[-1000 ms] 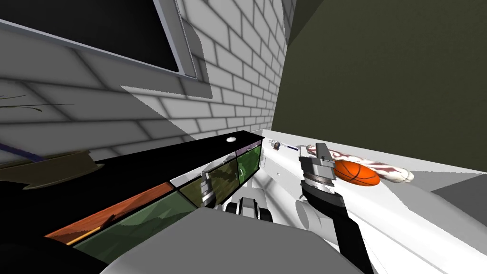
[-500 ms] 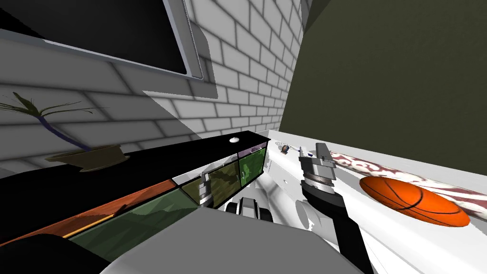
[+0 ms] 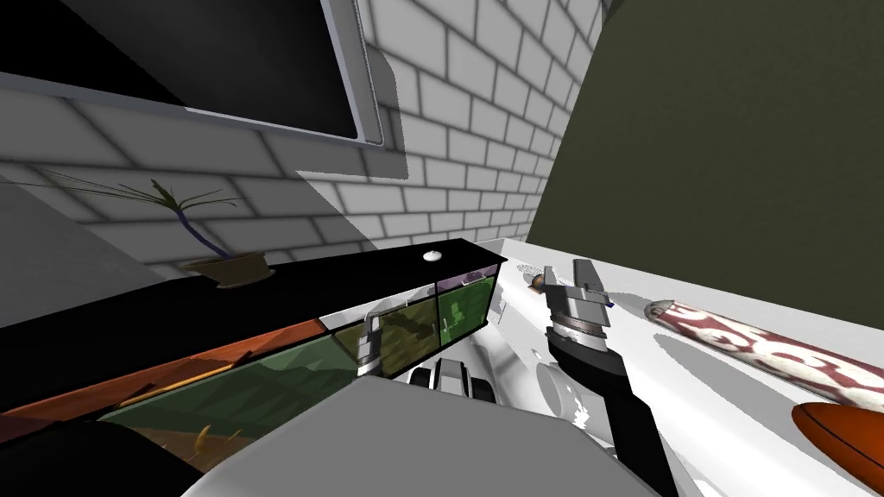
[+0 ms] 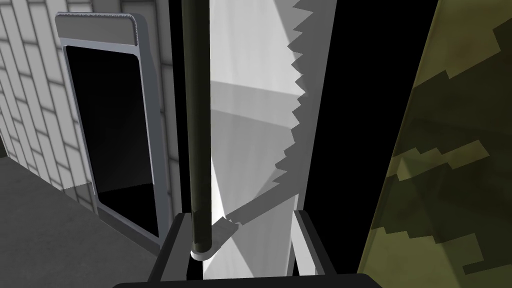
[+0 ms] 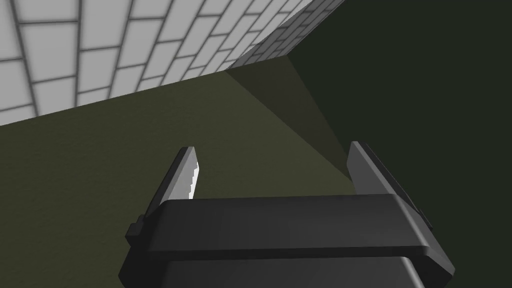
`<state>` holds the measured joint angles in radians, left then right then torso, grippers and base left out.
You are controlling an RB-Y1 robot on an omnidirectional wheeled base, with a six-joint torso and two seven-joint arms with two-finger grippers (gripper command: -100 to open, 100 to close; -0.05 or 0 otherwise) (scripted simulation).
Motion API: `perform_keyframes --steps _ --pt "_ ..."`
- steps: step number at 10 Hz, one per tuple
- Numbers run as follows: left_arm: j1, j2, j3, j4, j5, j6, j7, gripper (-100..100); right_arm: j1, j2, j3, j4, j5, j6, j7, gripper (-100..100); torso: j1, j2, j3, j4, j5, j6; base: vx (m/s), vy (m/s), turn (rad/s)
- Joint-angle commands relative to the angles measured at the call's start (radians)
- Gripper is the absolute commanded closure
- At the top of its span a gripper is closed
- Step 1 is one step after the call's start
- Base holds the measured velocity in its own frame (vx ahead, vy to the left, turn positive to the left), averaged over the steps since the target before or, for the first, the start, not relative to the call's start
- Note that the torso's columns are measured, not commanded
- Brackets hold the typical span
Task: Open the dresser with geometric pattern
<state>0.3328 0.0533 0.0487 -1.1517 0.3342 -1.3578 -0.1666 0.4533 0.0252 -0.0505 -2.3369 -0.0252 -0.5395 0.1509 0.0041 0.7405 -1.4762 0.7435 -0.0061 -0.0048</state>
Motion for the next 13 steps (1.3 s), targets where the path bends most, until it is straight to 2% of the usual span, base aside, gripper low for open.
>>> perform_keyframes --steps 1,3,4,6,7,9,10,13 --pt "0.034 0.024 0.015 -0.023 -0.055 0.007 0.071 100 0.0 0.0 0.0 0.0 0.0 0.0 0.0 0 0.002 0.003 0.002 0.001 0.001 0.004 0.092 -0.073 0.299" --pt "0.034 0.024 0.015 -0.023 -0.059 0.007 0.115 100 0.0 0.0 0.0 0.0 0.0 0.0 0.0 0 -0.001 0.002 0.002 -0.002 0.002 -0.001 0.081 -0.058 0.208" --pt "0.064 0.039 0.02 -0.029 -0.109 0.017 0.151 100 0.0 0.0 0.0 0.0 0.0 0.0 0.0 0 0.0 0.005 0.003 -0.001 0.004 0.002 0.098 -0.1 0.355" --pt "0.064 0.039 0.02 -0.029 -0.113 0.017 0.195 100 0.0 0.0 0.0 0.0 0.0 0.0 0.0 0 -0.002 0.001 0.002 -0.004 0.005 0.001 0.066 -0.08 0.204" --pt "0.094 0.055 0.024 -0.036 -0.161 0.028 0.23 100 0.0 0.0 0.0 0.0 0.0 0.0 0.0 0 0.0 0.001 0.002 -0.004 0.007 0.005 0.075 -0.076 0.242" --pt "0.094 0.055 0.024 -0.036 -0.168 0.028 0.276 100 0.0 0.0 0.0 0.0 0.0 0.0 0.0 0 -0.003 -0.004 0.0 -0.007 0.008 0.003 0.056 -0.084 0.264" --pt "0.093 0.055 0.026 -0.038 -0.164 0.025 0.259 100 0.0 0.0 0.0 0.0 0.0 0.0 0.0 0 -0.001 -0.004 0.0 -0.007 0.009 0.007 0.007 -0.012 0.009" --pt "-0.031 0.01 -0.017 0.041 -0.132 0.07 0.168 100 -0.001 0.0 0.0 0.0 0.0 0.0 0.0 0 0.005 0.003 0.006 -0.008 0.014 0.005 -0.176 0.09 0.002"
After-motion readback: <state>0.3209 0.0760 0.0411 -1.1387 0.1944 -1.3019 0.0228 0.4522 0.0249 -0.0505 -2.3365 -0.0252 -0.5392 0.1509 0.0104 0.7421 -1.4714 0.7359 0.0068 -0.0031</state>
